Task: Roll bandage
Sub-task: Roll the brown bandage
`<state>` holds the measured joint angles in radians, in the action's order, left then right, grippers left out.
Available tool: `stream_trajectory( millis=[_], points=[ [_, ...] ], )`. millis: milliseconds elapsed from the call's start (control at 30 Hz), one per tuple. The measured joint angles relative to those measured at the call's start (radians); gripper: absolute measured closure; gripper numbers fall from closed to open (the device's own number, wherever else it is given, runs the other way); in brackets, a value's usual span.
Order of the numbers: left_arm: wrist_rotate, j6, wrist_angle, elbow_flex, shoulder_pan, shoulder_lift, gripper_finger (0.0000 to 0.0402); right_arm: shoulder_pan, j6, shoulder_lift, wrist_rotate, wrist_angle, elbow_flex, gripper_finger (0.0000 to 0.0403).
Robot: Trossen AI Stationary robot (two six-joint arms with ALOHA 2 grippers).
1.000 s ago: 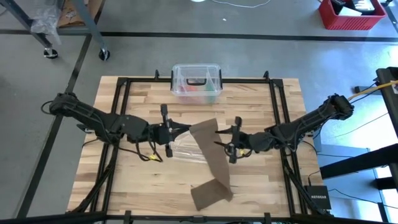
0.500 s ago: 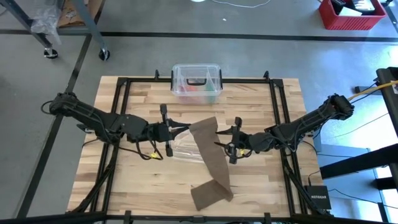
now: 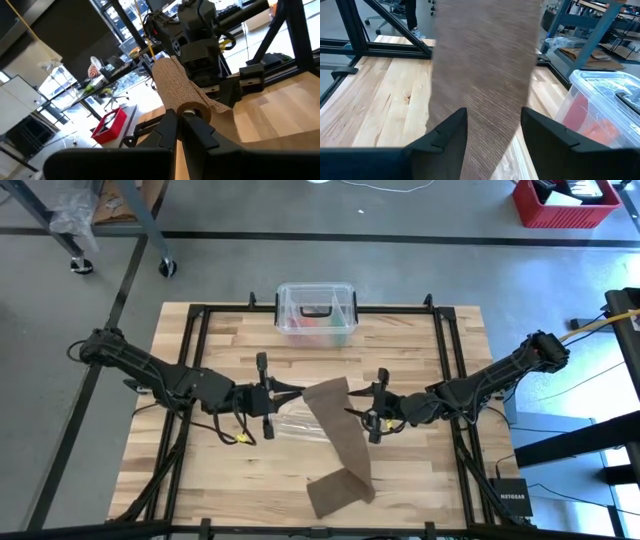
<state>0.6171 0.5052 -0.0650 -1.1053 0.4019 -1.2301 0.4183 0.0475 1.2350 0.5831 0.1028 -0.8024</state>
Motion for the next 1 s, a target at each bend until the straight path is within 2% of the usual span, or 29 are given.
stream_trajectory(
  millis=[633,1000],
  points=[
    [0.0,0.15,-0.053,-0.002,-0.003,0.0,0.0394,0.0,0.0,0.0,0.0,0.0,-0.001,0.0217],
    [0.0,0.148,-0.052,-0.002,-0.012,0.0,0.0394,0.0,0.0,0.0,0.0,0.0,-0.001,0.0217]
  ],
)
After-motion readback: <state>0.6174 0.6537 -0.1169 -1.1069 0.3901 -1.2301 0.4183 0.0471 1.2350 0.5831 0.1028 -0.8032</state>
